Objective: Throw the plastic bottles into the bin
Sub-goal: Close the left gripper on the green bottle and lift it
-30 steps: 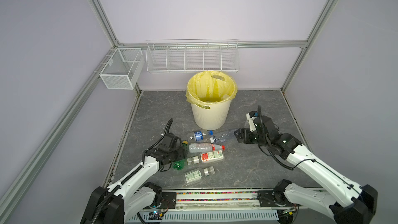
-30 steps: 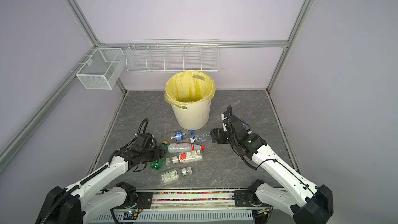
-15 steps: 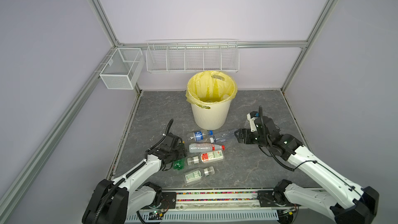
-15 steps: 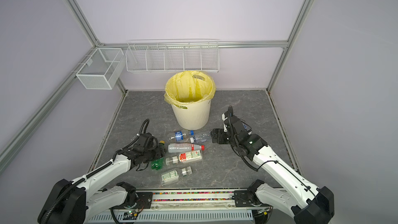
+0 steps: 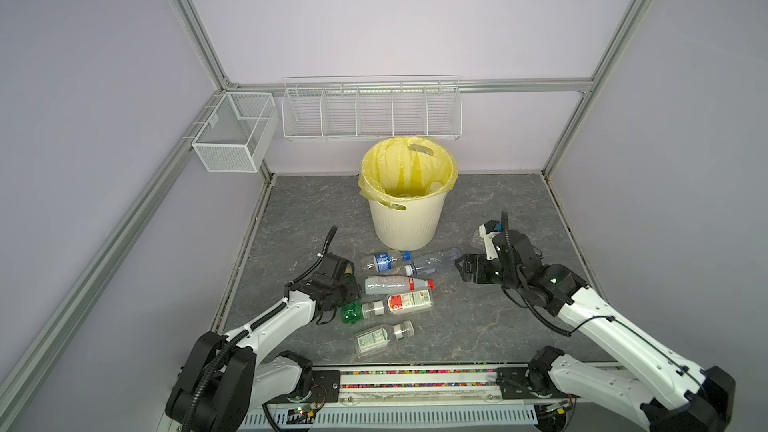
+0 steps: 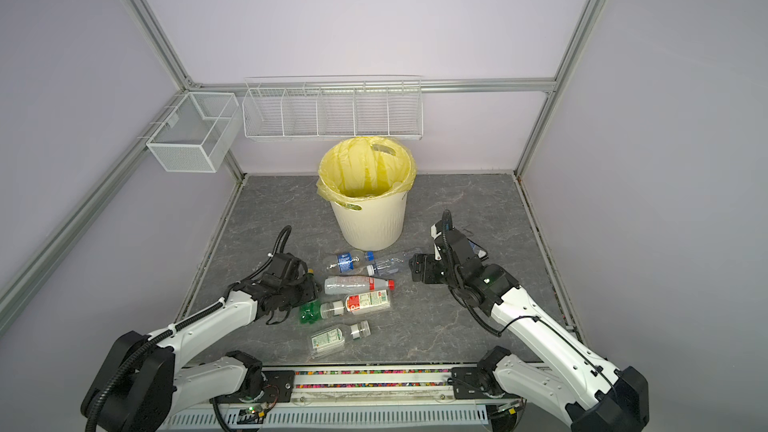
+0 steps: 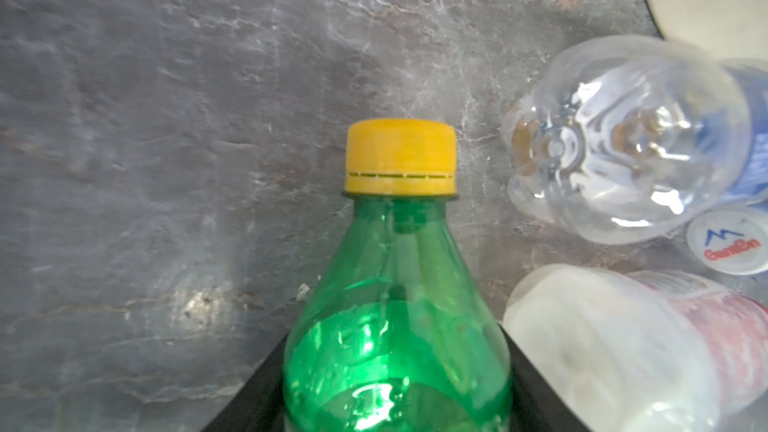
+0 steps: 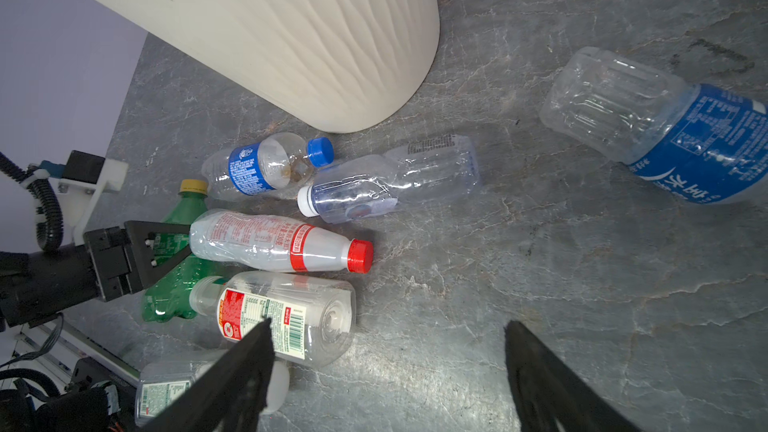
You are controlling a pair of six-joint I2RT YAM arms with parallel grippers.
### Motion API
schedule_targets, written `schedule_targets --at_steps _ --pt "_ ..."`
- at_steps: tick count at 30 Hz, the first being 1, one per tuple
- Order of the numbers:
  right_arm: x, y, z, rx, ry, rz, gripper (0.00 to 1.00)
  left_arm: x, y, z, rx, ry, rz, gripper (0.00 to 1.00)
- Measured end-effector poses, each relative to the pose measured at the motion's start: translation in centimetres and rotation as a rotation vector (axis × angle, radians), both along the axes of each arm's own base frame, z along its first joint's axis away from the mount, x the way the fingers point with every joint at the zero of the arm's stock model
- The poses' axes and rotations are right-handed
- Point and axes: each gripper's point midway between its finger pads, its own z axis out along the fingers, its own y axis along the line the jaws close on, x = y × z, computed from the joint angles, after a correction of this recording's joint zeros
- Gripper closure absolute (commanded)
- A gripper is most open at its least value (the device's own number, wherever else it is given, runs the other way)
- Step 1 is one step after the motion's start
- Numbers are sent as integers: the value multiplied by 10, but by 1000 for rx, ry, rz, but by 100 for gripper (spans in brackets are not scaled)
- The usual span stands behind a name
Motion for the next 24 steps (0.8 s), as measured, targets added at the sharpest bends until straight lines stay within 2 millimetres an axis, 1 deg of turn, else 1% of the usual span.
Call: schedule_targets --at_steps 5,10,13,19,24 --pt "-1 -2 0 3 -3 -5 12 2 -1 0 5 11 1 45" --pt "-5 -5 -12 -8 23 -13 12 2 1 2 20 20 9 46" --pt "-6 -6 -17 -13 32 -14 12 4 5 6 42 20 20 46" --pt "-9 -8 -23 -20 45 -17 12 11 13 24 79 -27 52 46" --pt "-12 -12 -25 -20 36 -26 12 15 19 43 70 -98 76 46"
